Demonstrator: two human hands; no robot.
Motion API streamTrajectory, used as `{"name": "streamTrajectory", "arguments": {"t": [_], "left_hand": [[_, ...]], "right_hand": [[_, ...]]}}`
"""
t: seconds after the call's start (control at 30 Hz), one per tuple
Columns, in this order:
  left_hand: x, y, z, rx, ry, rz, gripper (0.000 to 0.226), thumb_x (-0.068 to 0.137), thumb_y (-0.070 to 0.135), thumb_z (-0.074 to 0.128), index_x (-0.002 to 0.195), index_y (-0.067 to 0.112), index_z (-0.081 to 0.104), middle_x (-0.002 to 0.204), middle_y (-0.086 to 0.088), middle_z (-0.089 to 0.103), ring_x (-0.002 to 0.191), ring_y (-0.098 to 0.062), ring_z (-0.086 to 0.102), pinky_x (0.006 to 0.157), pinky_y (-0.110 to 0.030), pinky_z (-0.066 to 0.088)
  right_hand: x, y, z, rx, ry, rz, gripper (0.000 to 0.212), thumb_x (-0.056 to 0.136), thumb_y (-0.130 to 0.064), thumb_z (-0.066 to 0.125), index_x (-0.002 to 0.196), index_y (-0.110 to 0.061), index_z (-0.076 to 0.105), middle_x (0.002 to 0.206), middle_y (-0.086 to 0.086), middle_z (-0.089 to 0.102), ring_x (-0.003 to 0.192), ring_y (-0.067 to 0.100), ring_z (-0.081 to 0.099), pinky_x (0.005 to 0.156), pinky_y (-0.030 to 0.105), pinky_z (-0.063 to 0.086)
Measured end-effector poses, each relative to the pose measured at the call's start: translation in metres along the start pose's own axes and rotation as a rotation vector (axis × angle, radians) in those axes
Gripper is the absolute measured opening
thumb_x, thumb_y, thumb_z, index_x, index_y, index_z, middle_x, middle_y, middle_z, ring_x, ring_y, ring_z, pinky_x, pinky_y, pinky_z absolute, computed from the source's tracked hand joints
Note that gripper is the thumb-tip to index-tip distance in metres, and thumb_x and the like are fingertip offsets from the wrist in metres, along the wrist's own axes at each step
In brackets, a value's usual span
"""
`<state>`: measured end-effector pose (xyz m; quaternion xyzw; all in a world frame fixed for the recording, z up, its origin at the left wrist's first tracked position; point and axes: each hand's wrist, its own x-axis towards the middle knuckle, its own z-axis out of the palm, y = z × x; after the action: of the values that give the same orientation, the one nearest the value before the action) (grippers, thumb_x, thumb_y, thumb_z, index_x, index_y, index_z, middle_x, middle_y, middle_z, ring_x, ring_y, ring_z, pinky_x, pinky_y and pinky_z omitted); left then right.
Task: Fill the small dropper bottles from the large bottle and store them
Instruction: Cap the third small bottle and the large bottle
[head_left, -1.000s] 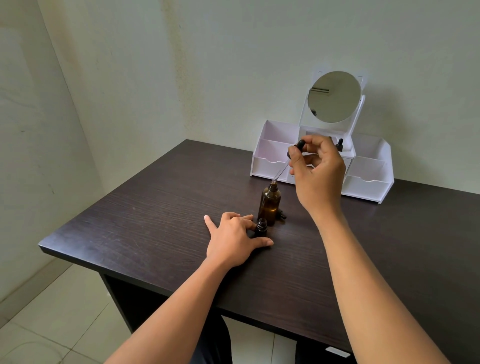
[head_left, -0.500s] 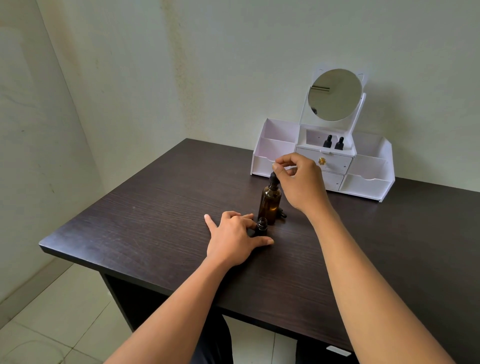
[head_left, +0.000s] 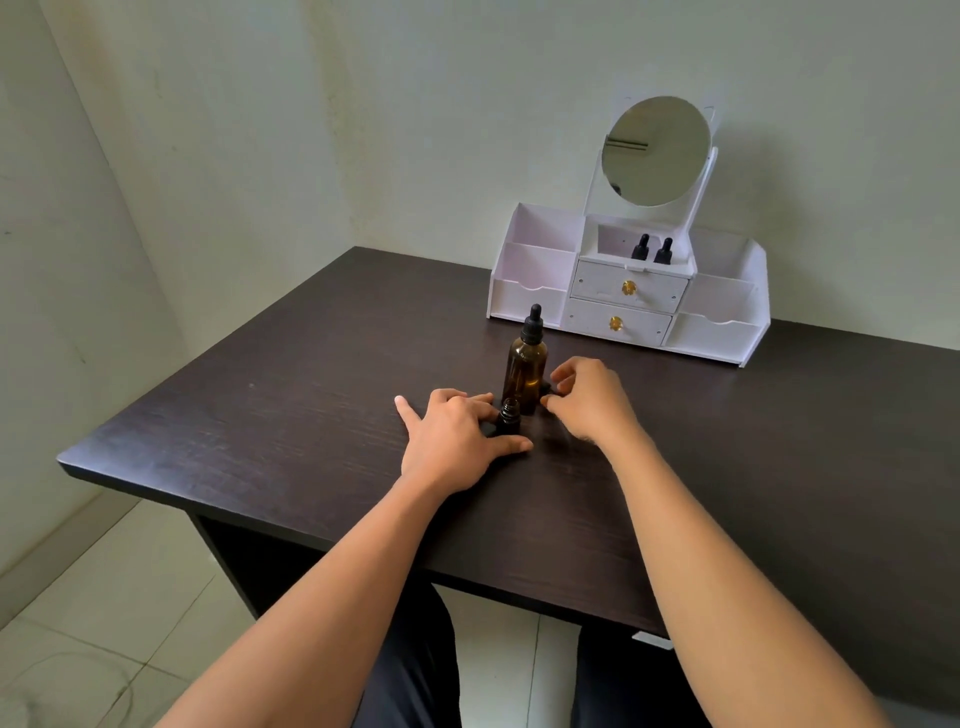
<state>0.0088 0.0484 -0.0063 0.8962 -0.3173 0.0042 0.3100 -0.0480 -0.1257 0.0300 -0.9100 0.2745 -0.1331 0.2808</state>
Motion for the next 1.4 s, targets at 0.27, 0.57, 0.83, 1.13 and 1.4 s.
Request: {"name": "streamTrajectory", "arguments": {"t": [0.27, 0.57, 0.83, 1.13, 1.4], "left_hand": [[-0.002, 0.000, 0.002, 0.000, 0.000, 0.010, 0.056, 0.073, 0.072, 0.067, 0.110, 0.030, 0.073, 0.141, 0.015, 0.055, 0.141, -0.011, 0.028, 0.112, -0.071, -0.010], [-0.001, -0.001, 0.002, -0.008, -0.002, 0.007, 0.061, 0.073, 0.074, 0.067, 0.114, 0.029, 0.073, 0.142, 0.015, 0.055, 0.142, -0.011, 0.027, 0.111, -0.072, -0.011], [-0.001, -0.003, 0.004, -0.038, -0.002, 0.005, 0.064, 0.070, 0.076, 0.067, 0.112, 0.027, 0.073, 0.140, 0.016, 0.056, 0.142, -0.009, 0.028, 0.110, -0.073, -0.011], [-0.002, -0.002, 0.003, -0.021, -0.004, 0.009, 0.064, 0.073, 0.075, 0.065, 0.117, 0.030, 0.071, 0.142, 0.017, 0.054, 0.141, -0.010, 0.026, 0.111, -0.072, -0.012], [-0.002, -0.001, 0.002, -0.003, -0.002, 0.011, 0.062, 0.074, 0.075, 0.064, 0.117, 0.031, 0.071, 0.142, 0.016, 0.054, 0.142, -0.011, 0.027, 0.111, -0.072, -0.012]], "right_hand": [[-0.005, 0.007, 0.003, 0.004, 0.095, 0.021, 0.010, 0.088, -0.015, 0.067, 0.094, -0.023, 0.064, 0.100, 0.003, 0.067, 0.087, 0.020, 0.065, 0.073, 0.033, 0.055], [-0.032, -0.004, -0.042, 0.201, 0.363, -0.126, 0.012, 0.090, -0.010, 0.062, 0.096, -0.014, 0.072, 0.089, 0.000, 0.068, 0.078, 0.013, 0.062, 0.071, 0.021, 0.047], [-0.043, -0.035, -0.062, 0.369, 0.362, -0.312, 0.023, 0.092, -0.005, 0.061, 0.108, -0.021, 0.063, 0.099, -0.006, 0.067, 0.078, 0.002, 0.065, 0.074, 0.018, 0.055], [-0.052, -0.045, -0.034, 0.310, 0.203, -0.445, 0.026, 0.090, -0.005, 0.065, 0.109, -0.023, 0.063, 0.095, -0.009, 0.069, 0.087, 0.004, 0.067, 0.084, 0.024, 0.057], [-0.052, -0.049, -0.029, 0.271, 0.208, -0.459, 0.026, 0.093, -0.008, 0.064, 0.115, -0.021, 0.063, 0.099, -0.007, 0.069, 0.088, 0.004, 0.066, 0.082, 0.025, 0.058]]}}
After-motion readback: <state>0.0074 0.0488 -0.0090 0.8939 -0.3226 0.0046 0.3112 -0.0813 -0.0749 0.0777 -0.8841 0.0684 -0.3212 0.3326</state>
